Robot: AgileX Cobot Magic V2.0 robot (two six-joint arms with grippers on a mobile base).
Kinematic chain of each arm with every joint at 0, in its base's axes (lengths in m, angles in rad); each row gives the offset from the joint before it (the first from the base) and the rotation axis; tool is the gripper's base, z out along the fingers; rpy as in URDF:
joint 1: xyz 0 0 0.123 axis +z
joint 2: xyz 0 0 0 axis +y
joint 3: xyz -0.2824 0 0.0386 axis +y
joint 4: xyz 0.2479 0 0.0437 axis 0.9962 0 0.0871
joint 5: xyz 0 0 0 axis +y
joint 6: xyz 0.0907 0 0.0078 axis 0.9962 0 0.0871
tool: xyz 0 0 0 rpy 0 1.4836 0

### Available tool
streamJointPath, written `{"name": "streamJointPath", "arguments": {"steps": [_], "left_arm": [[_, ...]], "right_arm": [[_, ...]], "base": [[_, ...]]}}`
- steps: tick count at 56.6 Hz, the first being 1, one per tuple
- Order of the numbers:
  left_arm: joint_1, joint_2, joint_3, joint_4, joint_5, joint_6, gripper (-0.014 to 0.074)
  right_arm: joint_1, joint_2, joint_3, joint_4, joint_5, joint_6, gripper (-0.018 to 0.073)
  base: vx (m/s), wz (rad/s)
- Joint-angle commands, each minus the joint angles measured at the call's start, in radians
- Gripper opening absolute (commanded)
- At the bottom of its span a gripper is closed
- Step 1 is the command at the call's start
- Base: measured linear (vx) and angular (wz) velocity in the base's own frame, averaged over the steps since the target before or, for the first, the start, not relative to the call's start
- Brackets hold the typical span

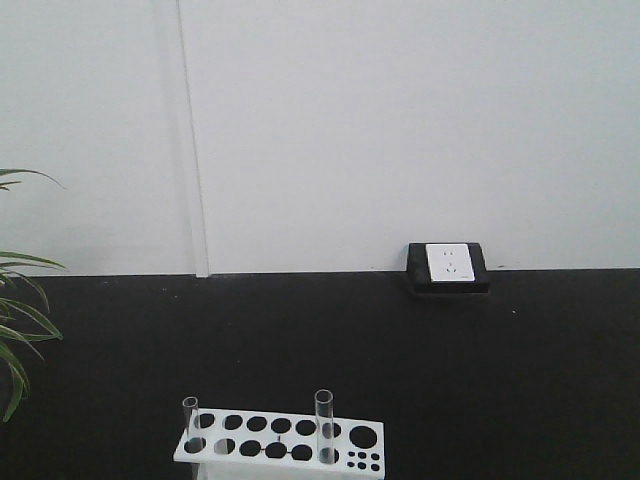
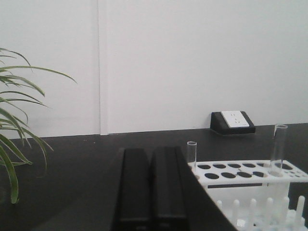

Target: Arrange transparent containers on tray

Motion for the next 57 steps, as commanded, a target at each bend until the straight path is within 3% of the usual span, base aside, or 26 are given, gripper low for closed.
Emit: {"name": "streamJointPath", "arguments": {"steps": [1, 11, 23, 33, 44, 57], "left_arm": [[0.0, 0.029, -0.143, -0.011, -0.061, -0.003, -0.0007], [0.0, 0.227, -0.425, 0.016, -0.032, 0.1, -0.0007], [0.0, 0.55, -0.645, 0.016, -0.048, 0.108, -0.0007], [0.0, 0.731, -0.702, 0.008, -0.123, 0.105, -0.0007], [0.0, 0.816, -0.709, 0.008, -0.216, 0.105, 0.002], [0.0, 0.831, -0.709, 0.008, -0.21, 0.105, 0.0176]], "right_arm": [[-0.002, 0.054, -0.188, -0.015, -0.062, -0.038, -0.0011], [-0.002, 0.304, -0.495, -0.015, -0.021, -0.061, -0.0011], [-0.002, 0.633, -0.722, -0.01, -0.058, -0.061, -0.0011], [-0.002, 0.778, -0.751, 0.0, -0.071, -0.055, -0.0011], [-0.002, 0.835, -0.75, 0.0, -0.058, -0.051, 0.0018], [-0.002, 0.834, -0.75, 0.0, -0.043, -0.051, 0.0203]], "base": [[0.0, -0.01], [0.0, -0.01], [0.0, 0.0], [0.0, 0.0], [0.0, 0.0], [0.0, 0.0]]}}
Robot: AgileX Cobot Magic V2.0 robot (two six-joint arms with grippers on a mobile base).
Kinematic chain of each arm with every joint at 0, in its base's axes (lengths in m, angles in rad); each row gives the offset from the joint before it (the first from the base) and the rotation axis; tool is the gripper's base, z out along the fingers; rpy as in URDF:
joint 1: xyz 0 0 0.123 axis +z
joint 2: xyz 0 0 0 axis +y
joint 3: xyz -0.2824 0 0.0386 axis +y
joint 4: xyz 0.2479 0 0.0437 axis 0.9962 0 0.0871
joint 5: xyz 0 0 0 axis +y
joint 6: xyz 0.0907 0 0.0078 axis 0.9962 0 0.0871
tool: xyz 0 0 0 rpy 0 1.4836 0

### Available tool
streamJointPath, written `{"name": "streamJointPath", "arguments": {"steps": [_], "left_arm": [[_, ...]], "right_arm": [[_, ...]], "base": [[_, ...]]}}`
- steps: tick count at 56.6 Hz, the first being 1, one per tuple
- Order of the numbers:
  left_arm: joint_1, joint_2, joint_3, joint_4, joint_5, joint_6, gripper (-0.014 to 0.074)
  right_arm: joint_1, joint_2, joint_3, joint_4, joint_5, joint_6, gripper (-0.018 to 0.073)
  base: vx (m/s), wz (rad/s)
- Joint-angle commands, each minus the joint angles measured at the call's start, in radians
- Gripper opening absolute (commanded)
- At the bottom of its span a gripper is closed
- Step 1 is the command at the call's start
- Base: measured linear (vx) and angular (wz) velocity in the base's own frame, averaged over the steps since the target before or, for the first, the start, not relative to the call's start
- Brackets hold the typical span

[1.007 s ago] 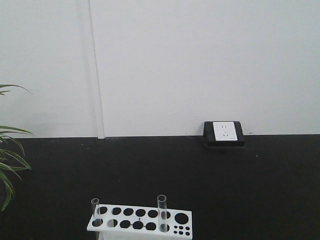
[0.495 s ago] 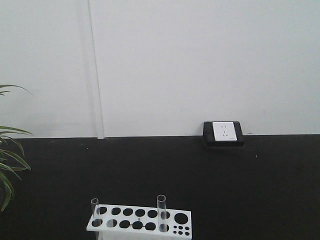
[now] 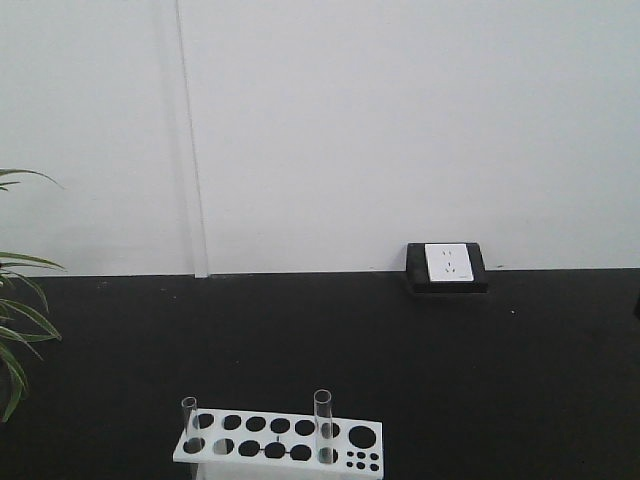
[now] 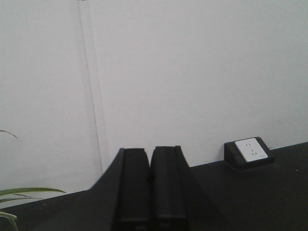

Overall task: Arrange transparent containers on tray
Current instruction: 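Lower both grippers toward the clear test tubes standing in the white rack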

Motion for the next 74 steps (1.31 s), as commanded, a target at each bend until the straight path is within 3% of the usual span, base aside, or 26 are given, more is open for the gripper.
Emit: {"name": "streamJointPath", "arguments": {"steps": [1, 12, 20, 38, 48, 57, 65, 74], "left_arm": [[0.0, -0.005, -0.04, -0.01, -0.084, -0.001, 0.0193], [0.0, -0.005, -0.04, -0.01, -0.079, 0.0, 0.046], [0.0, -0.005, -0.04, -0.01, -0.092, 0.001, 0.0578], [0.0, -0.004, -0.039, -0.009, -0.228, 0.002, 0.0576], [0.0, -0.004, 0.055, 0.067, -0.309, 0.0, 0.0558], [0.0, -0.003, 0.24, 0.182, -0.457, -0.01, 0.0558], [0.0, 0.05, 0.364, 0.203, -0.517, -0.059, 0.0558], [0.0, 0.192, 0.377, 0.2, -0.587, -0.059, 0.0558]], "right_arm": [[-0.002, -0.008, -0.035, 0.0, -0.073, -0.003, 0.0223], [-0.002, -0.007, -0.035, 0.0, -0.074, -0.003, 0.0564], [-0.002, -0.006, -0.035, 0.0, -0.08, -0.004, 0.0732], [-0.002, -0.006, -0.034, 0.017, -0.13, 0.022, 0.0678], [0.011, -0.006, 0.052, 0.014, -0.145, 0.022, 0.0592], [0.071, -0.006, 0.206, -0.012, -0.273, 0.022, 0.0519], [0.137, -0.006, 0.336, -0.016, -0.412, 0.022, 0.0494], [0.157, -0.006, 0.405, -0.045, -0.509, 0.02, 0.0491]], "base": [[0.0, 0.0], [0.0, 0.0], [0.0, 0.0], [0.0, 0.0], [0.0, 0.0], [0.0, 0.0], [0.0, 0.0], [0.0, 0.0]]}}
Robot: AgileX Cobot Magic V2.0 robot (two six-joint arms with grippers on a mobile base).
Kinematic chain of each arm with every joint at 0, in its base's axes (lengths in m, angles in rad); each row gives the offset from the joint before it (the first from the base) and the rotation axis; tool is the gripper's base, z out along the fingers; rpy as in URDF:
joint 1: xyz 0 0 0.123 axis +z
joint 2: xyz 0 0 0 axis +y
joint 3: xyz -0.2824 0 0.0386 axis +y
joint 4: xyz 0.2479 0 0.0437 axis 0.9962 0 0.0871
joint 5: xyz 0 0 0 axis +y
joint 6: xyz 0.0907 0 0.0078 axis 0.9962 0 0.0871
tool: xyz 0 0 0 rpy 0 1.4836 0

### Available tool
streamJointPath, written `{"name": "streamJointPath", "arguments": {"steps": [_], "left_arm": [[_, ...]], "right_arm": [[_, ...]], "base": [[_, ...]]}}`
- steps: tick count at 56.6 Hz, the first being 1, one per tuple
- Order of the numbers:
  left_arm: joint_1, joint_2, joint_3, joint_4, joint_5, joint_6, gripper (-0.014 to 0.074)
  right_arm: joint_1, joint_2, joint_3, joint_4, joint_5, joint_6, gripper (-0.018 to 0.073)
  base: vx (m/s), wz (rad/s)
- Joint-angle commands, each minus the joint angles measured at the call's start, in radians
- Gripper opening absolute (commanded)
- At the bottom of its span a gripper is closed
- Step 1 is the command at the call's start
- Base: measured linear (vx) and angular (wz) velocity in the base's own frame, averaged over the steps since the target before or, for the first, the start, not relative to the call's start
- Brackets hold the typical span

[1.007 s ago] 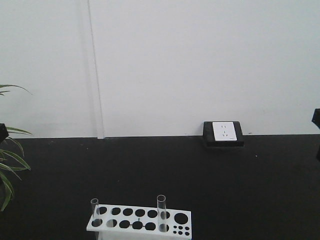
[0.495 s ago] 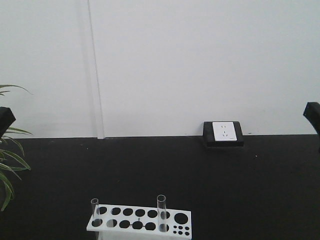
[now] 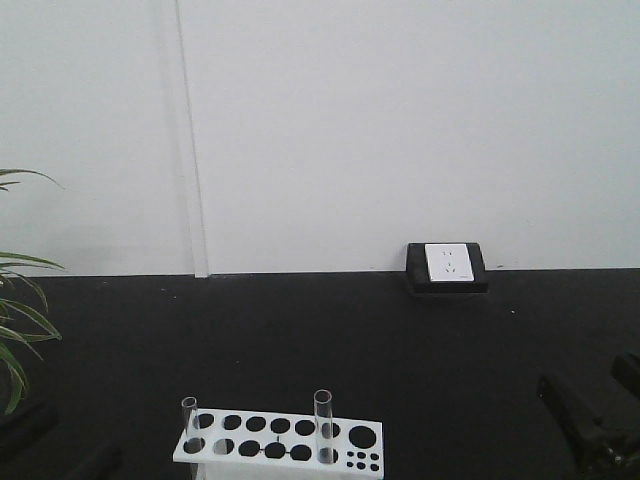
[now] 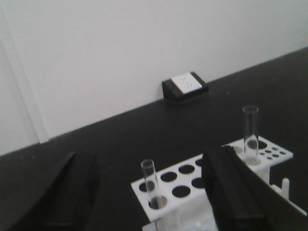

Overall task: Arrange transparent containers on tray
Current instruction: 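Lower both grippers toward the clear test tubes standing in the white rack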

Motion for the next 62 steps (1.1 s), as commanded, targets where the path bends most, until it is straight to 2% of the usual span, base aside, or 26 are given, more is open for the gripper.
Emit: {"name": "streamJointPath", "arguments": {"steps": [1, 10, 18, 34, 45, 55, 62], "left_arm": [[0.0, 0.076, -0.031, -0.025, -0.169, -0.013, 0.0558], [0.0, 0.281, -0.08, -0.025, -0.35, -0.042, 0.0558], [0.0, 0.462, -0.164, -0.023, -0.445, -0.065, 0.0558], [-0.001, 0.691, -0.335, 0.002, -0.46, -0.065, 0.0558], [-0.001, 0.787, -0.367, 0.033, -0.483, -0.057, 0.0539], [-0.001, 0.822, -0.367, 0.025, -0.5, -0.057, 0.0405], [-0.001, 0.827, -0.367, 0.025, -0.564, -0.057, 0.0206]], "right_arm": [[0.005, -0.006, -0.008, -0.033, -0.156, -0.007, 0.0491], [0.005, -0.006, -0.007, -0.041, -0.184, -0.007, 0.0491], [0.005, -0.006, -0.007, -0.041, -0.19, -0.007, 0.0491], [0.005, -0.006, -0.007, -0.041, -0.19, -0.008, 0.0491], [0.005, -0.006, -0.007, -0.041, -0.19, -0.008, 0.0491], [0.005, -0.006, -0.007, -0.041, -0.19, -0.008, 0.0491], [0.005, -0.006, -0.007, -0.041, -0.19, -0.008, 0.0491]], "base": [[0.0, 0.0], [0.0, 0.0], [0.0, 0.0], [0.0, 0.0], [0.0, 0.0], [0.0, 0.0], [0.0, 0.0]]}}
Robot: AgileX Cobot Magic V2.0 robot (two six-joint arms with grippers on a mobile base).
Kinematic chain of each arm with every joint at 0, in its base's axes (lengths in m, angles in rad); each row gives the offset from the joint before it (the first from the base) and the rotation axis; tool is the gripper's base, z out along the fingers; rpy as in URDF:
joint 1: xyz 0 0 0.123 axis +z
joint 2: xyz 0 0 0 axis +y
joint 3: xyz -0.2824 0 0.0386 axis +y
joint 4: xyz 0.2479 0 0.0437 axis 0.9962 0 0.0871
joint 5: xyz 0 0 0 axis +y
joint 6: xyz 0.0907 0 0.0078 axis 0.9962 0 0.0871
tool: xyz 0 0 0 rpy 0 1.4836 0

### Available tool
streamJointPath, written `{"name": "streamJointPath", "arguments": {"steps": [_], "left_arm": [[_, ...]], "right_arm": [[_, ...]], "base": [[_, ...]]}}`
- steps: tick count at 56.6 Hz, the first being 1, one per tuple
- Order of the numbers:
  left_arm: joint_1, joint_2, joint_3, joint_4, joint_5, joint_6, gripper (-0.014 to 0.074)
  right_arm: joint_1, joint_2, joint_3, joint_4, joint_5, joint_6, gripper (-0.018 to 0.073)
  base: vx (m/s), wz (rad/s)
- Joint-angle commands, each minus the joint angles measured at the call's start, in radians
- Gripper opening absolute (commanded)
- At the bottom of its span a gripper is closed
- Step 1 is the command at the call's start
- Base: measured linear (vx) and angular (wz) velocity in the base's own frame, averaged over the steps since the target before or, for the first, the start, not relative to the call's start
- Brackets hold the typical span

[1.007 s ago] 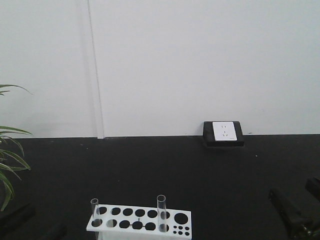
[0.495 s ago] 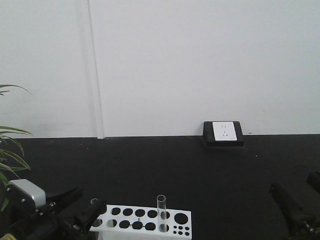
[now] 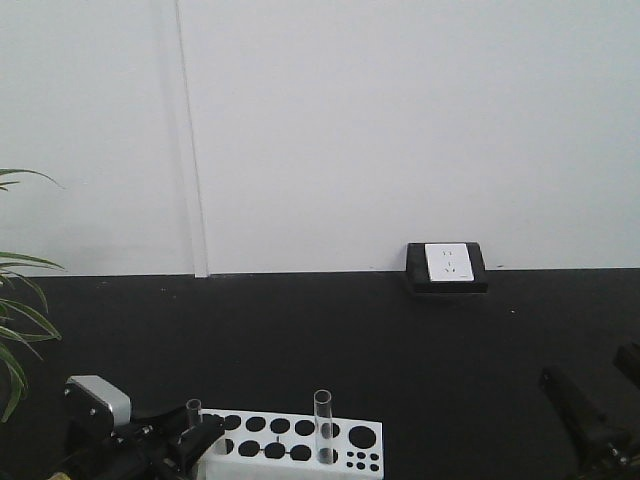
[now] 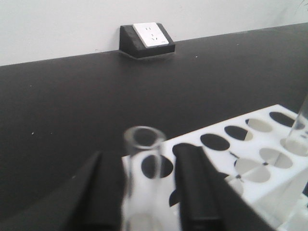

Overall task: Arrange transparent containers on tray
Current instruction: 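Lower both grippers toward the clear test tubes standing in the white rack, then close both grippers around the tops of the two test tubes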

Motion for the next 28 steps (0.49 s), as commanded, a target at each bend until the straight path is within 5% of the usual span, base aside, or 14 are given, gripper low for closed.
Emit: {"name": "streamJointPath", "arguments": {"steps": [1, 7, 18, 28], "left_arm": [[-0.001, -0.039, -0.023, -0.023, -0.15, 0.0, 0.018], [0.0, -0.039, -0.023, -0.023, -0.222, 0.001, -0.0009], [0.0, -0.103, -0.025, -0.024, -0.257, -0.054, -0.0006], [0.0, -0.279, -0.08, -0.021, -0.116, -0.149, -0.0003]], "right_arm": [[0.001, -0.006, -0.03, -0.01, -0.089, -0.008, 0.0491], [0.001, -0.006, -0.03, -0.01, -0.088, -0.008, 0.0491], [0.001, -0.006, -0.03, -0.01, -0.088, -0.008, 0.0491], [0.001, -0.006, -0.03, -0.012, -0.08, -0.008, 0.0491]], "base": [[0.0, 0.0], [0.0, 0.0], [0.0, 0.0], [0.0, 0.0]]}}
